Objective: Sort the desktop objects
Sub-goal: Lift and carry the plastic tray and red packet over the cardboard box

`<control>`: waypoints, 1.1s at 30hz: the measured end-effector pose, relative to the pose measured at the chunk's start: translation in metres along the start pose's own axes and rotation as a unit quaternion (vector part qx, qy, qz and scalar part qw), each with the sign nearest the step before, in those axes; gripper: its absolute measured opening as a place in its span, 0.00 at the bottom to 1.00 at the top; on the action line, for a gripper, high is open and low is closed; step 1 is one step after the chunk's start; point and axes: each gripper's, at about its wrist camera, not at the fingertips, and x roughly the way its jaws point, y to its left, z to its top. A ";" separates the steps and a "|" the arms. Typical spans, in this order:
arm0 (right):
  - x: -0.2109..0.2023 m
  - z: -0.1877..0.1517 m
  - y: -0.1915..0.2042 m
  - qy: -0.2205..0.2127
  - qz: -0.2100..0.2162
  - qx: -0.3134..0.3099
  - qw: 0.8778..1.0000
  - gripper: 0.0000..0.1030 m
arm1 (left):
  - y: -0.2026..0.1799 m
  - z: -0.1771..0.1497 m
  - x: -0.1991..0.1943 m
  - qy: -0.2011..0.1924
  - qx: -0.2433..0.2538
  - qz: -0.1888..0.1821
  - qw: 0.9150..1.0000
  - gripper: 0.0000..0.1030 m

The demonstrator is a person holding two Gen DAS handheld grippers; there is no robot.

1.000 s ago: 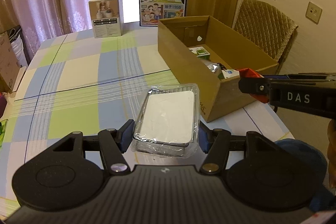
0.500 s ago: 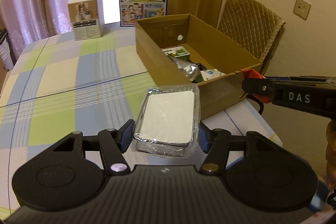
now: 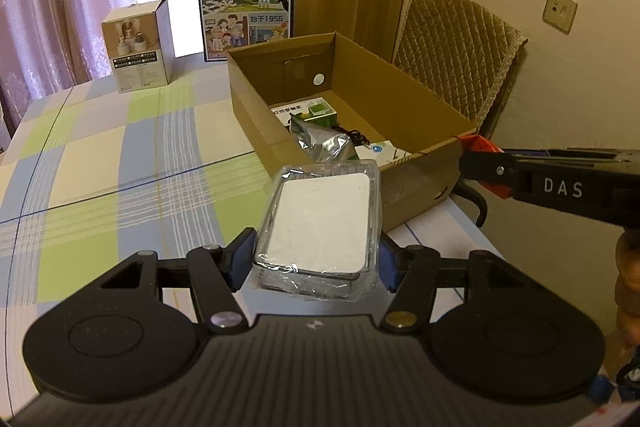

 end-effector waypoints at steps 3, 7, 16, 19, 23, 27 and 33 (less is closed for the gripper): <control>0.000 0.002 -0.004 -0.001 -0.002 0.002 1.000 0.23 | -0.004 0.004 0.003 -0.002 0.003 -0.002 1.000 0.54; 0.000 0.005 -0.009 -0.005 -0.004 0.004 1.000 0.23 | -0.009 0.011 0.007 -0.004 0.007 -0.007 1.000 0.54; 0.005 0.022 -0.022 -0.018 -0.010 -0.002 1.000 0.23 | -0.015 0.032 0.017 -0.017 0.011 -0.012 1.000 0.54; 0.008 0.030 -0.027 -0.023 -0.013 -0.004 1.000 0.23 | -0.016 0.041 0.021 -0.021 0.009 -0.013 1.000 0.54; 0.014 0.040 -0.033 -0.027 -0.016 -0.009 0.999 0.23 | -0.017 0.053 0.029 -0.026 0.005 -0.015 1.000 0.54; 0.021 0.047 -0.037 -0.027 -0.017 -0.013 0.999 0.23 | -0.021 0.062 0.037 -0.029 0.005 -0.020 0.999 0.54; 0.035 0.053 -0.041 -0.024 -0.018 -0.016 0.999 0.23 | -0.023 0.071 0.052 -0.028 0.000 -0.027 0.999 0.55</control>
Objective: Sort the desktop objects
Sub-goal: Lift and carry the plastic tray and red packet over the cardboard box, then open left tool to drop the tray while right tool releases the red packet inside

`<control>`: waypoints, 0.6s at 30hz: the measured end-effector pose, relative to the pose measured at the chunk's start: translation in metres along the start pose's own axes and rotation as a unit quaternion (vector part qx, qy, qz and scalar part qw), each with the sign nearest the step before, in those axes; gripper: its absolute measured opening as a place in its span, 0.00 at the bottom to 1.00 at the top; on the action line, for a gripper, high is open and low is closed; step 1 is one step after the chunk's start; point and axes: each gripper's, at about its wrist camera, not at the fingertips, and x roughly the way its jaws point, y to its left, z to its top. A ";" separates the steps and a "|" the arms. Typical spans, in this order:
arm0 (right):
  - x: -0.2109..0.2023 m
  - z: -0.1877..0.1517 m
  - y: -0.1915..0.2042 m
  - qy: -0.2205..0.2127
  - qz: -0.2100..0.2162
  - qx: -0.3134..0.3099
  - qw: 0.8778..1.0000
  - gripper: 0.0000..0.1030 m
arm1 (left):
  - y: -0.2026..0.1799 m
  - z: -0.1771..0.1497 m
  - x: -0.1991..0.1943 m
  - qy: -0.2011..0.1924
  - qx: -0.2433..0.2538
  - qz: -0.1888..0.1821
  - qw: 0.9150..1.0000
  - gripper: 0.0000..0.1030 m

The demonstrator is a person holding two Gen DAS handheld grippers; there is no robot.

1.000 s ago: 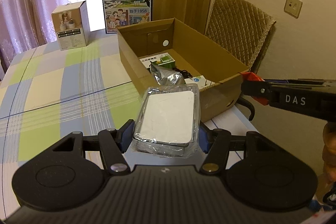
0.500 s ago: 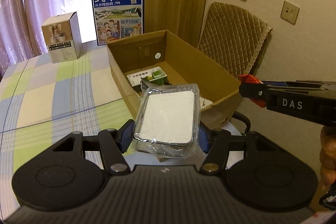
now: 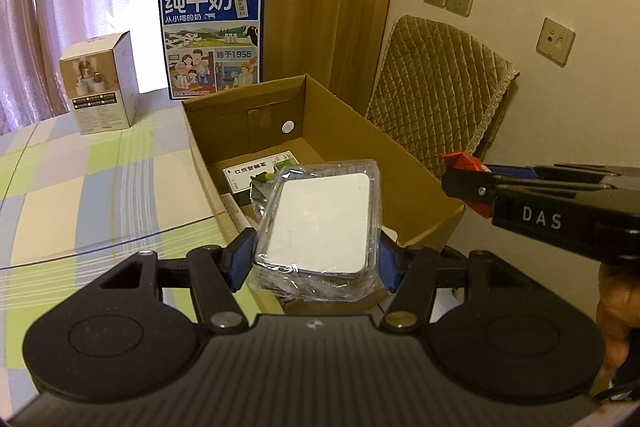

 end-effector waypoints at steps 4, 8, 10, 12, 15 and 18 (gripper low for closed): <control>0.010 0.005 -0.002 0.002 0.000 -0.002 1.000 0.23 | 0.002 0.004 0.010 0.002 -0.003 -0.003 1.000 0.55; 0.019 0.010 -0.003 0.002 -0.003 -0.007 1.000 0.23 | 0.009 0.008 0.020 0.004 -0.013 -0.004 1.000 0.55; 0.024 0.012 -0.004 0.002 -0.004 -0.007 1.000 0.23 | 0.012 0.010 0.025 0.005 -0.017 -0.003 1.000 0.55; 0.028 0.015 -0.006 0.003 -0.006 -0.007 1.000 0.23 | 0.015 0.013 0.029 0.004 -0.019 -0.001 1.000 0.55; 0.036 0.017 -0.009 0.005 -0.006 -0.007 1.000 0.23 | 0.017 0.017 0.035 0.002 -0.023 -0.003 1.000 0.55; 0.043 0.019 -0.011 0.007 -0.006 -0.006 1.000 0.23 | 0.016 0.021 0.041 0.000 -0.023 -0.005 1.000 0.55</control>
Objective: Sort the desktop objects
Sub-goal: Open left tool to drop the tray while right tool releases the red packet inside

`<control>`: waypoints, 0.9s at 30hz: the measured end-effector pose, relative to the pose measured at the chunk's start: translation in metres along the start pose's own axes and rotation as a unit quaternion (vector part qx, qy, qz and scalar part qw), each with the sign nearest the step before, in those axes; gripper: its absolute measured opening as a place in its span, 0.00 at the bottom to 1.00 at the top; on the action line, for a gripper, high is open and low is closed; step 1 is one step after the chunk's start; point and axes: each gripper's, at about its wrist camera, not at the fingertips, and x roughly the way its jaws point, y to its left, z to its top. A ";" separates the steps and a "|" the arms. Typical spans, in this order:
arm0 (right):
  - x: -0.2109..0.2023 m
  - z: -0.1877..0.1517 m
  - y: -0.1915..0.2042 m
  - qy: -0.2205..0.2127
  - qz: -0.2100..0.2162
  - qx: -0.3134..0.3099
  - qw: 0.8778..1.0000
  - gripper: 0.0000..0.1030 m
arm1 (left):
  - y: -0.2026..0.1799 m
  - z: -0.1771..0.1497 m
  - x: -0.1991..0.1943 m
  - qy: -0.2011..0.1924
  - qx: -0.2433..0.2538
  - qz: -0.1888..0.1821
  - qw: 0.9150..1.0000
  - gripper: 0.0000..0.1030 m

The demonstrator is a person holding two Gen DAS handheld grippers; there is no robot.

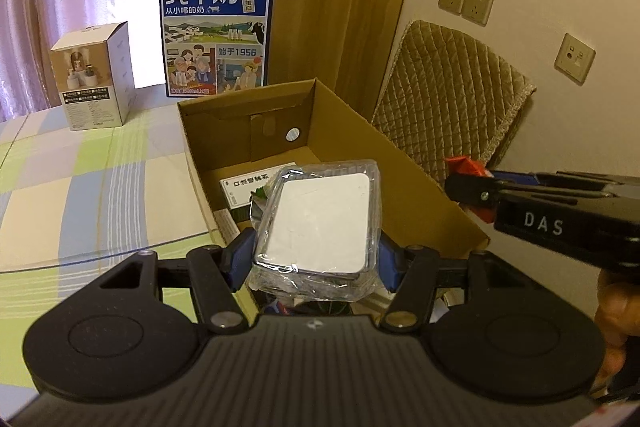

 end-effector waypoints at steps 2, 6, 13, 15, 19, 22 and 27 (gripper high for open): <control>0.005 0.001 -0.001 0.002 0.000 0.002 1.000 0.23 | 0.000 0.002 0.004 0.000 0.001 -0.001 1.000 0.55; 0.013 0.003 -0.004 0.005 0.001 0.002 1.000 0.23 | 0.001 0.005 0.013 0.002 -0.001 -0.003 1.000 0.55; 0.026 0.007 -0.003 0.008 0.003 0.001 1.000 0.23 | 0.004 0.009 0.022 0.004 -0.005 -0.008 1.000 0.55; 0.029 0.008 -0.003 0.009 0.003 0.001 1.000 0.23 | 0.005 0.010 0.024 0.006 -0.006 -0.008 1.000 0.55; 0.033 0.009 -0.002 0.010 0.003 0.001 1.000 0.23 | 0.008 0.011 0.028 0.008 -0.009 -0.002 1.000 0.63; 0.035 0.009 -0.002 0.012 0.002 0.001 1.000 0.23 | 0.013 0.011 0.023 -0.009 -0.012 0.006 1.000 0.79; 0.039 0.006 -0.003 0.018 0.004 0.004 1.000 0.23 | 0.027 0.007 0.011 -0.021 -0.028 0.014 0.999 0.79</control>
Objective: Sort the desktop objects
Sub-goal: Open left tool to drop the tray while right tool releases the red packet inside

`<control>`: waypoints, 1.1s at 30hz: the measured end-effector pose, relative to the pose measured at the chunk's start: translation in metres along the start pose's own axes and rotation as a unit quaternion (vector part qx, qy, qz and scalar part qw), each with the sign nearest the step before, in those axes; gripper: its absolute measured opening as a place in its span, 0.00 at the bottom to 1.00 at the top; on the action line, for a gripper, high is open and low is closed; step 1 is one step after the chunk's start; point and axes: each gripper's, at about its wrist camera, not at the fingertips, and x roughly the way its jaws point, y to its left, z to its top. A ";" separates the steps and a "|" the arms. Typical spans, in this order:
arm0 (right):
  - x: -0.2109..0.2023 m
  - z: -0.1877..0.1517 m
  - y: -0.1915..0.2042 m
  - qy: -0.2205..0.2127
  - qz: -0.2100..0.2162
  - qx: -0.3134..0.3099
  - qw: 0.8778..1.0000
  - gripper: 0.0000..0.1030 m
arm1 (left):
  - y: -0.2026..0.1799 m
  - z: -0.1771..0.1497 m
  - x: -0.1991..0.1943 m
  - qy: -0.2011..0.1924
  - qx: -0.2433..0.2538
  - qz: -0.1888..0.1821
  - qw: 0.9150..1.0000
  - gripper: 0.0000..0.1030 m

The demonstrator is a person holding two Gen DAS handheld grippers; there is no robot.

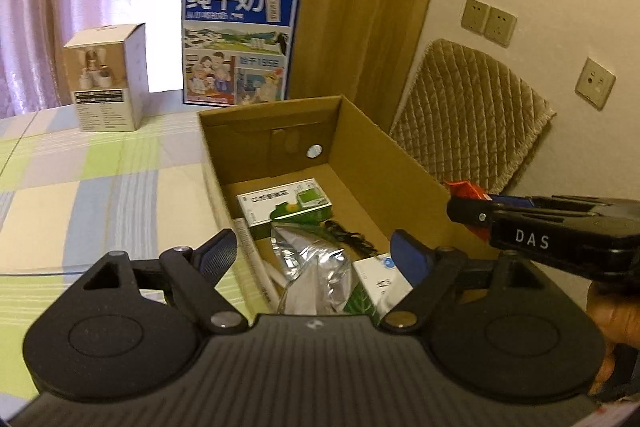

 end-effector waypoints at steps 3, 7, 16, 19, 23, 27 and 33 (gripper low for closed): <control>0.002 0.000 0.002 0.003 0.004 0.004 1.000 0.23 | 0.008 -0.005 -0.007 -0.001 -0.010 0.003 1.000 0.79; 0.006 0.004 0.004 0.003 0.029 0.016 0.999 0.23 | 0.015 -0.015 -0.012 0.005 -0.019 0.007 1.000 0.79; -0.009 -0.001 0.001 -0.005 0.023 0.038 0.999 0.49 | 0.023 -0.039 -0.025 0.013 -0.017 0.022 1.000 0.82; -0.020 -0.011 -0.003 0.000 0.019 0.049 0.999 0.57 | 0.022 -0.045 -0.032 0.015 -0.014 0.026 0.999 0.86; -0.037 -0.024 -0.004 0.004 0.014 0.058 0.998 0.67 | 0.015 -0.054 -0.046 0.011 -0.002 0.037 0.999 0.96; -0.058 -0.037 0.000 0.008 0.010 0.059 0.998 0.85 | 0.009 -0.061 -0.061 0.004 -0.009 0.037 0.999 0.99; -0.093 -0.056 0.009 0.009 0.000 0.041 0.999 0.98 | -0.003 -0.074 -0.083 0.023 -0.020 0.049 0.998 0.99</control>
